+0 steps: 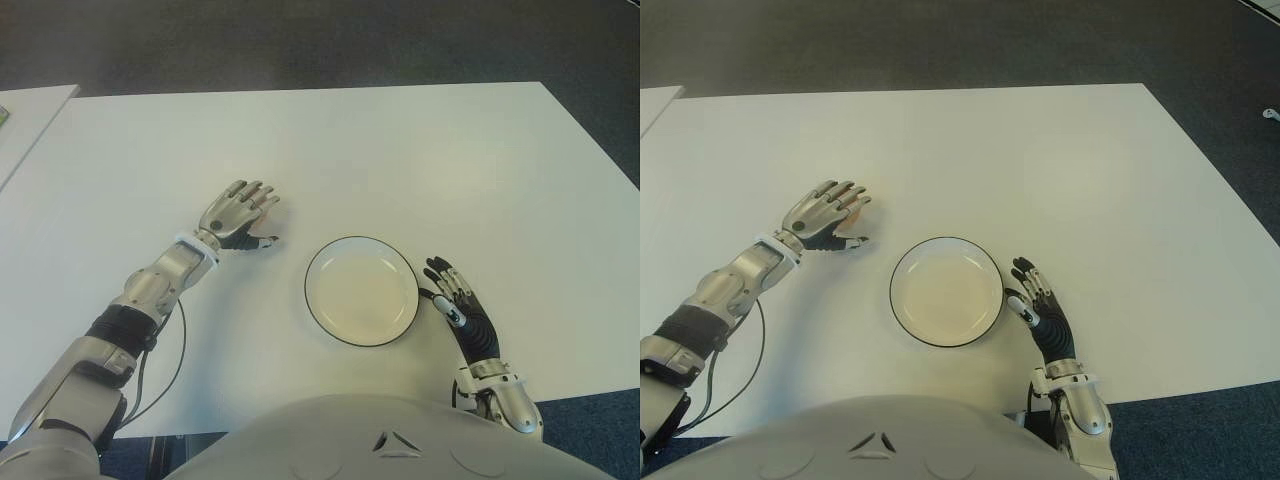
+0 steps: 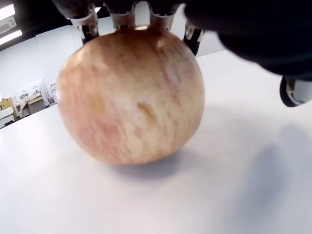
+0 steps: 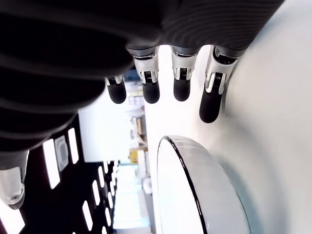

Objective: Put the apples into the plate.

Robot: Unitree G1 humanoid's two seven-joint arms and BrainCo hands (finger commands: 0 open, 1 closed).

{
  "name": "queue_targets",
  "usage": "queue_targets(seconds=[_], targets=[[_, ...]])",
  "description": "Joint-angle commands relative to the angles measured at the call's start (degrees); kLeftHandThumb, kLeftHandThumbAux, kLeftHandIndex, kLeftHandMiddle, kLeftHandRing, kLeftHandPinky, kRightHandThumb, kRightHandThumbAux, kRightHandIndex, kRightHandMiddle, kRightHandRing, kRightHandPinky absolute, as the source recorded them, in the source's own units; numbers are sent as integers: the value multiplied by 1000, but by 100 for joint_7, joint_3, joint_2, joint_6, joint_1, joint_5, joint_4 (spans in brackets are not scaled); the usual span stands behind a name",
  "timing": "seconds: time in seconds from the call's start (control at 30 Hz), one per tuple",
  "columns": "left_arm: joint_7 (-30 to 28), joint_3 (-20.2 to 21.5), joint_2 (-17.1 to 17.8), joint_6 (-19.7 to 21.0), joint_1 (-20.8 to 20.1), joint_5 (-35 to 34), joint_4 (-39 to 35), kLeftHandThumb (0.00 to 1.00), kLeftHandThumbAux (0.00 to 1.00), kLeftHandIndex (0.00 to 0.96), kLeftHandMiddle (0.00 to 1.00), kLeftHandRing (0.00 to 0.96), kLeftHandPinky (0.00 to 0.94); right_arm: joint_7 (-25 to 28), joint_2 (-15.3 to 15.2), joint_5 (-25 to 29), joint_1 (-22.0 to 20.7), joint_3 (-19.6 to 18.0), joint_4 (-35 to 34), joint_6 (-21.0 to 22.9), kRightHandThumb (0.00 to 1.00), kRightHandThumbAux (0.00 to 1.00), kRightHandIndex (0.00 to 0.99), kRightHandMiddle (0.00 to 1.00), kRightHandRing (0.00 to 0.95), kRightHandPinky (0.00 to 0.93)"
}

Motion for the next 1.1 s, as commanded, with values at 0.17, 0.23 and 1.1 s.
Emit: queue_targets(seconds=[0.17,0.23,1.1], targets=[[122,-277,-20,46,9,11,263,184,194,0,0,0,0,87,-91,81,192,-82,184,111,131,499,0,0,0,0],[162,-303,-18,39,-11,6,287,184,195,0,0,0,0,102,-91,84,180,-89,200,110,131,499,0,0,0,0],[245,-654,-148,236,-413,-55,1037,208,236,0,0,0,0,325,-91,191,182,-225,411,-172,135,517,0,0,0,0]])
